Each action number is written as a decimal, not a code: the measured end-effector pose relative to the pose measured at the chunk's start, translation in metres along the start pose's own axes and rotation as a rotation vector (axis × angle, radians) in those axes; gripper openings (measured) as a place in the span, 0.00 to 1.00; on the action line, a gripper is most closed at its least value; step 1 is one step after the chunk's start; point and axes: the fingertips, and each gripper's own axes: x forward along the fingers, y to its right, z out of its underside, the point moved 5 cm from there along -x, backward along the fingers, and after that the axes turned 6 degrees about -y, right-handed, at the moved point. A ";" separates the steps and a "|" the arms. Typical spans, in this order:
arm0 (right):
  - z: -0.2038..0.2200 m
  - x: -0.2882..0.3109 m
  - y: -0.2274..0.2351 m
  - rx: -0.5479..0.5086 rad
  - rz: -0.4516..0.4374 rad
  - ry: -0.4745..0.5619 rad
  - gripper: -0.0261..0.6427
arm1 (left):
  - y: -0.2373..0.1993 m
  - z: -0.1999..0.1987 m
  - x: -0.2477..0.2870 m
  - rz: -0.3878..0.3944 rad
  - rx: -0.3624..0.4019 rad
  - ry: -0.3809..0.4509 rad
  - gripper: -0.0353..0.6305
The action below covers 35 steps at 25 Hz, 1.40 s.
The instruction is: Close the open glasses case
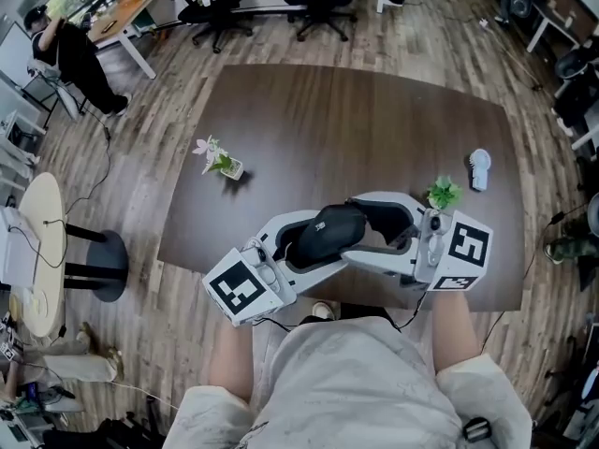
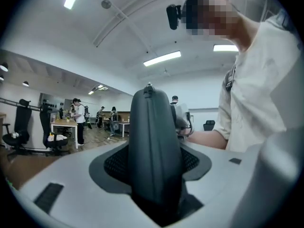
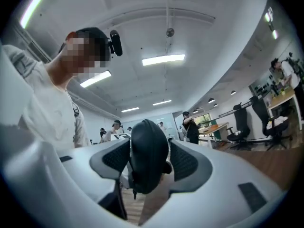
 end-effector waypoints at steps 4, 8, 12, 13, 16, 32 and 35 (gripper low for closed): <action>-0.003 0.001 -0.004 0.008 -0.040 0.035 0.41 | 0.003 -0.003 0.001 0.041 -0.037 0.049 0.45; -0.002 0.002 -0.005 -0.014 -0.035 0.027 0.40 | 0.003 -0.002 0.000 0.039 -0.023 0.035 0.45; -0.002 0.002 -0.006 -0.049 -0.021 0.015 0.40 | 0.003 -0.002 0.001 0.034 -0.006 0.028 0.46; -0.002 0.002 -0.005 -0.056 -0.016 0.010 0.40 | 0.002 -0.002 0.002 0.024 -0.002 0.035 0.46; -0.004 -0.003 -0.001 -0.063 0.001 0.001 0.40 | -0.003 -0.003 0.000 -0.014 -0.004 0.062 0.47; -0.005 -0.071 0.025 -0.113 0.291 -0.064 0.39 | -0.027 0.013 -0.006 -0.204 -0.010 0.095 0.49; 0.004 -0.083 0.037 -0.120 0.380 -0.126 0.39 | -0.033 0.018 -0.010 -0.298 -0.019 0.126 0.47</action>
